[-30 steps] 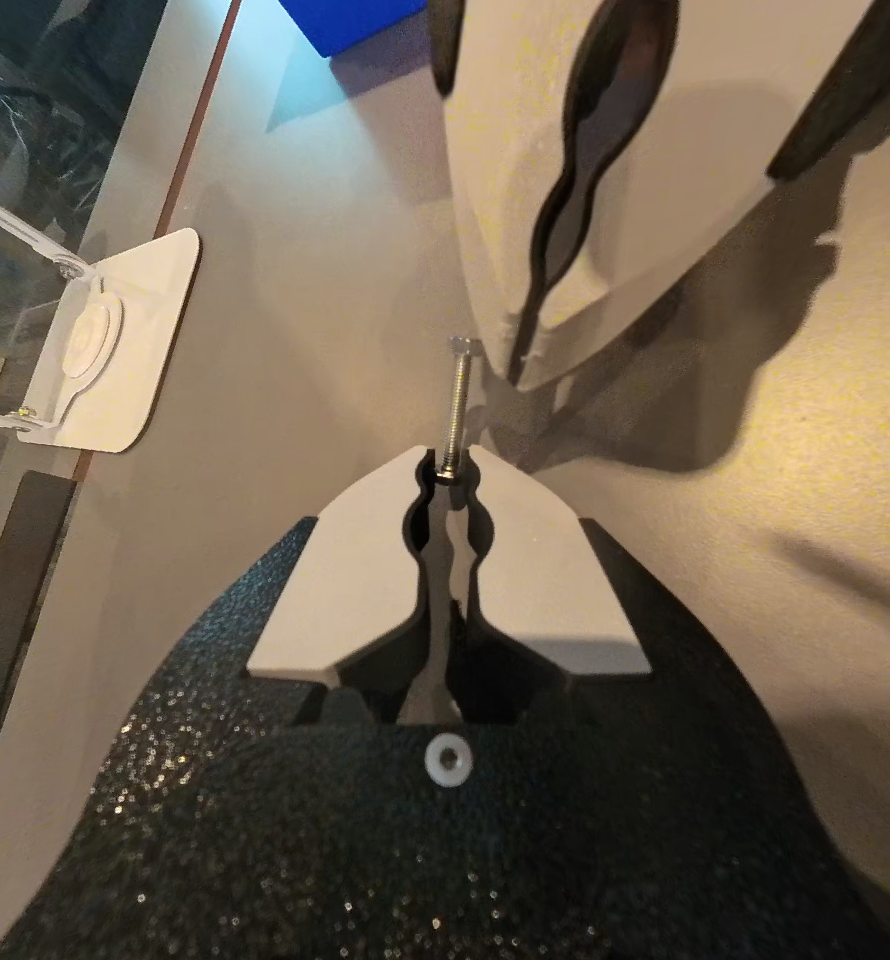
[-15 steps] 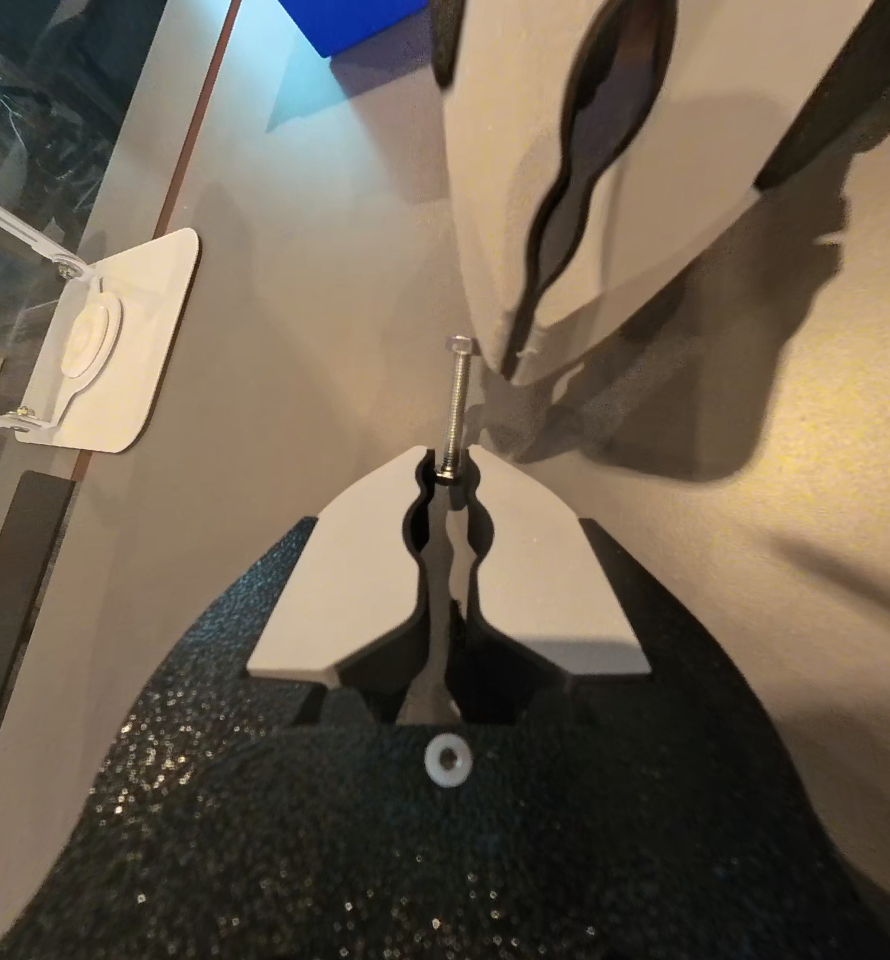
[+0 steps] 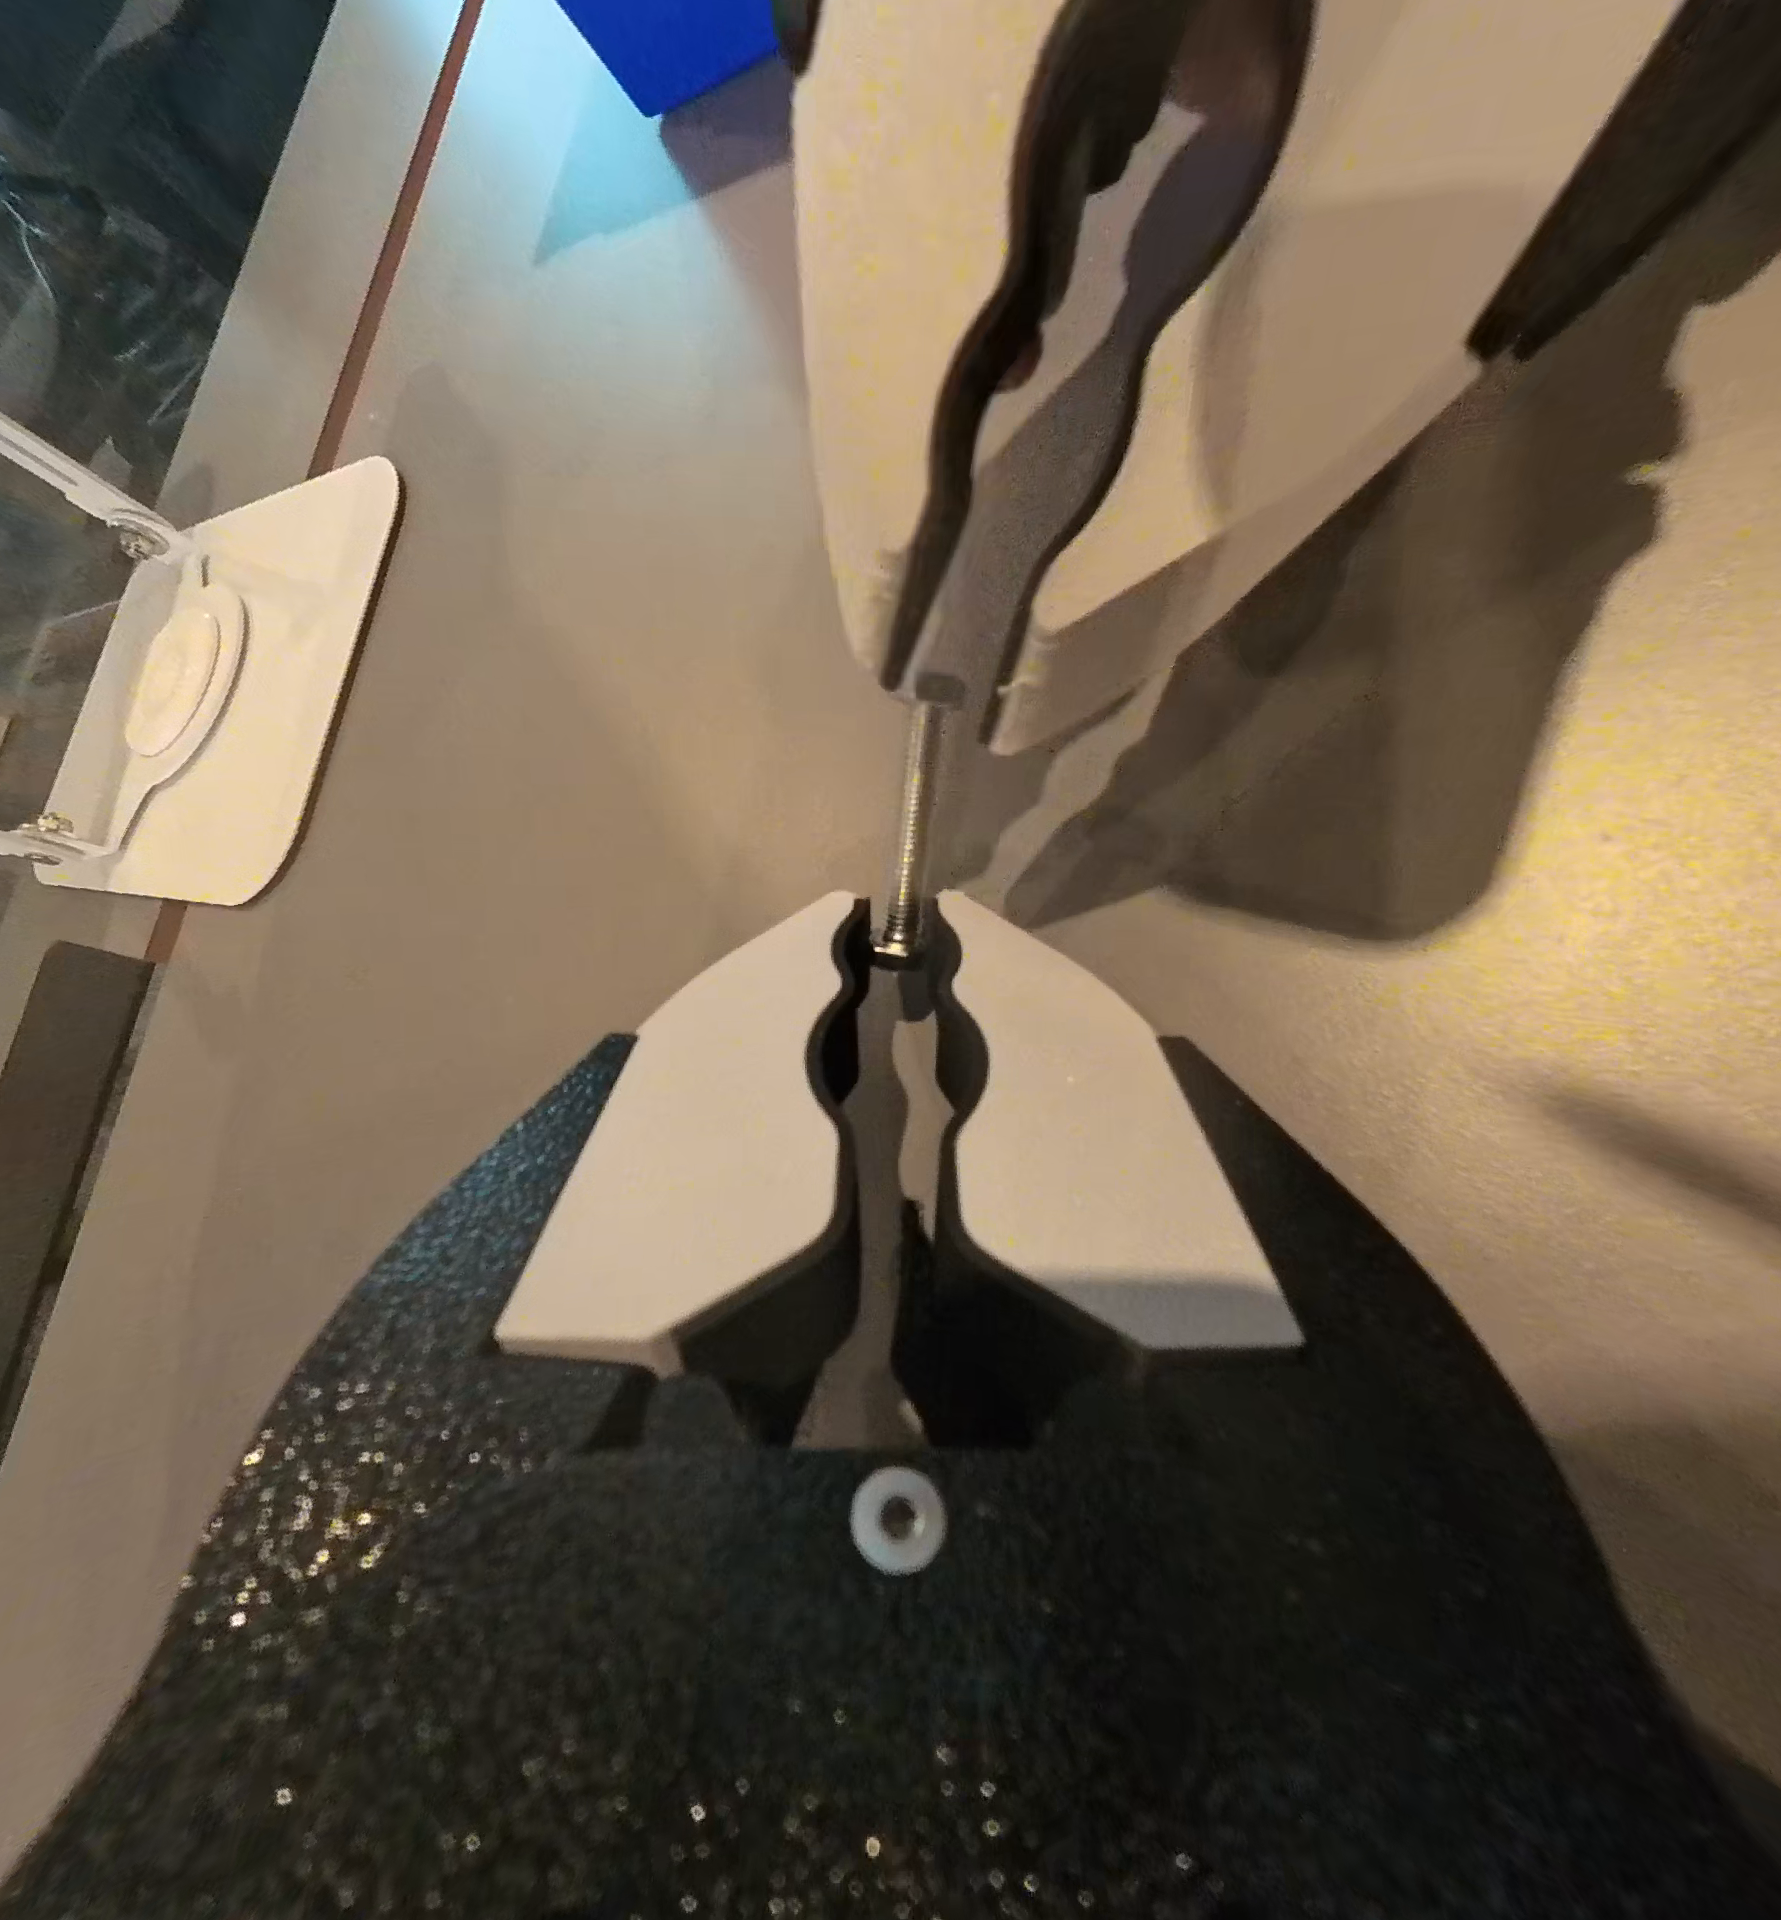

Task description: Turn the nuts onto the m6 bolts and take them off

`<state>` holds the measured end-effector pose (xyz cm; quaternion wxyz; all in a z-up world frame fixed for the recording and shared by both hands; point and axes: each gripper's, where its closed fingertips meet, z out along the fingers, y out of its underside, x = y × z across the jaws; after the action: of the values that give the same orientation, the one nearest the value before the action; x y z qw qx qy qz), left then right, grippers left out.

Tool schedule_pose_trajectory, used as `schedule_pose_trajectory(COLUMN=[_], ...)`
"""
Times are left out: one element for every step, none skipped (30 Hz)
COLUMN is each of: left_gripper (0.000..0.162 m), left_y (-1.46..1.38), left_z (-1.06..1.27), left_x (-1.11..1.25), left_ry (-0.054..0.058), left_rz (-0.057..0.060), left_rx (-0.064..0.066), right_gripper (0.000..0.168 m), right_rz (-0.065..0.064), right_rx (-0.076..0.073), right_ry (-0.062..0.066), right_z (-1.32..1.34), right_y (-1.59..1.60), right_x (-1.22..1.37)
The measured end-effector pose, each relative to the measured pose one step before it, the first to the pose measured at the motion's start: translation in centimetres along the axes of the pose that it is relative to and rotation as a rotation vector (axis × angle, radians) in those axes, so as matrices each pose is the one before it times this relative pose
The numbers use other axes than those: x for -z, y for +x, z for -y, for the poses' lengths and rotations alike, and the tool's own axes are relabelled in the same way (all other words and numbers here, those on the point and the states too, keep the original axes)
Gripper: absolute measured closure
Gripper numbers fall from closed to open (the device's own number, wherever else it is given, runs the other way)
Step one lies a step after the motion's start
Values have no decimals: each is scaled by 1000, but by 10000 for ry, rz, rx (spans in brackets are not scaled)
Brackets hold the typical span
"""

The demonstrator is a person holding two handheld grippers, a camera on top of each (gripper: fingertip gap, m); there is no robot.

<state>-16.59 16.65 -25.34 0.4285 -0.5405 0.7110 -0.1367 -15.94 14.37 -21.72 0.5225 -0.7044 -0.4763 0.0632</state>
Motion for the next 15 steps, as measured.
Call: schedule_pose_trajectory(left_gripper=[152, 152, 152, 152, 152, 152, 152, 152, 152, 152, 152, 152, 152, 152, 152], left_y=[-5, -2, 9, 0, 8, 15, 28, -2, 0, 1, 7, 10, 8, 3, 6], left_z=[1, 1, 5, 18, 5, 15, 12, 10, 6, 0, 13, 9, 9, 5, 5], left_x=[-1, 0, -3, 0, 1, 1, 2, 0, 1, -5, -7, 4, 0, 6, -3], left_ry=[1, 0, 2, 8, 8, 13, 18, 3, 2, 3, 10, 9, 4, 7, 5], left_rz=[2, 10, 13, 4, 2, -3, -7, 10, 3, -5, -6, -6, -3, -8, -15], left_rx=[-3, -16, -28, -17, -17, -29, -37, -28, -7, 4, -1, -11, -5, 7, 13], right_gripper=[151, 146, 142, 135, 132, 132, 134, 139, 145, 152, 157, 157, 157, 157, 157], right_rz=[-76, 40, 235, 255, 300, 123, 44, 90, 145, 119, -6, -37, -110, -151, -288], right_rx=[-327, -407, -579, -721, -605, -463, -341, -238, -193, -135, -10, 167, 333, 600, 826], right_ry=[-84, -109, -159, -213, -202, -129, -114, -42, 19, 91, 64, -60, -129, 6, 102], right_z=[-146, -189, -250, -300, -315, -250, -222, -99, 27, 135, 98, -73, -196, -93, 2], right_y=[215, 90, -136, -93, -154, 61, 129, 35, -71, -75, 61, 69, 122, 53, 82], right_x=[-149, -175, -209, -264, -221, -143, -85, -14, 20, 68, 60, 40, -39, -11, 4])
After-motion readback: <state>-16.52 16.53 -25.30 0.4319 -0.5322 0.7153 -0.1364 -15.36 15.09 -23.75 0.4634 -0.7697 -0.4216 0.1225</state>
